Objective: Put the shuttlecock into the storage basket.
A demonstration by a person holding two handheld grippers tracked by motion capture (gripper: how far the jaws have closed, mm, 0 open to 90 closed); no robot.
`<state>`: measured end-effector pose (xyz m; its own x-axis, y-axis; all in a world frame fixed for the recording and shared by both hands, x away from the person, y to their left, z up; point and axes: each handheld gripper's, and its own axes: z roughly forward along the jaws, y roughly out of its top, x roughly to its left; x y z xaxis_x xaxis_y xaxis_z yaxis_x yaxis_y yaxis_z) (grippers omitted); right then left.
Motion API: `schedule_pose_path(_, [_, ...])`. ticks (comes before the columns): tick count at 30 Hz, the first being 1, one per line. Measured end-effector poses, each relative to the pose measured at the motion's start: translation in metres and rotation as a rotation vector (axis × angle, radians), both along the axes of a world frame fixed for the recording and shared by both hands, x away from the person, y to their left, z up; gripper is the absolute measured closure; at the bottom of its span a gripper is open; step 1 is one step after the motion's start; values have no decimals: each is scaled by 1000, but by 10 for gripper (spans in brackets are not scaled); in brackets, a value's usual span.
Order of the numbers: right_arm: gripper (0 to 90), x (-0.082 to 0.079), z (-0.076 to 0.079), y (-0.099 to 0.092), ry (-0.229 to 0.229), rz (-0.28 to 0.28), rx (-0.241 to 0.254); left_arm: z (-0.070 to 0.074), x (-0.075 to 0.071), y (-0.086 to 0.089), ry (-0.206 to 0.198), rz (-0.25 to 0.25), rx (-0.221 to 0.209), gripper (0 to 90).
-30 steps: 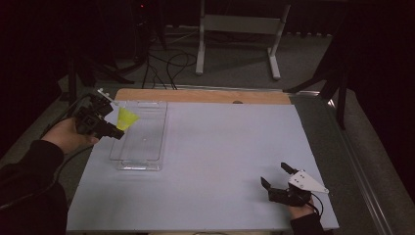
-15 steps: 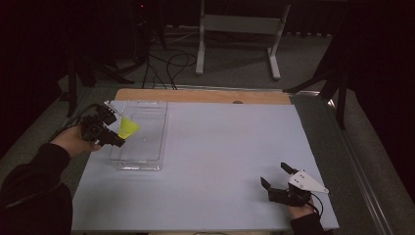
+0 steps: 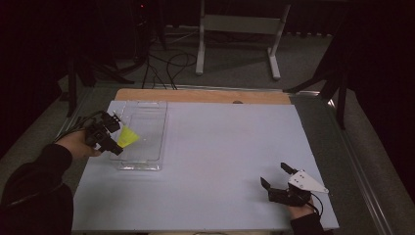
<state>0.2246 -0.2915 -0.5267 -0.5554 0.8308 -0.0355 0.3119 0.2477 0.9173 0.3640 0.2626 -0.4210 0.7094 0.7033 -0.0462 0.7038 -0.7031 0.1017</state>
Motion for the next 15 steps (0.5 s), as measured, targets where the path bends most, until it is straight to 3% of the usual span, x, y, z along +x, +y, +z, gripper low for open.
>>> schedule_pose_path(2, [93, 0, 0, 0, 1, -1, 1, -2, 0, -2, 5, -15, 19, 647])
schedule_pose_path(11, [93, 0, 0, -1, 0, -4, 2, -7, 2, -4, 8, 2, 57, 636])
schedule_pose_path(15, [93, 0, 0, -1, -2, -3, 3, -4, 1, -4, 6, 16, 47, 538])
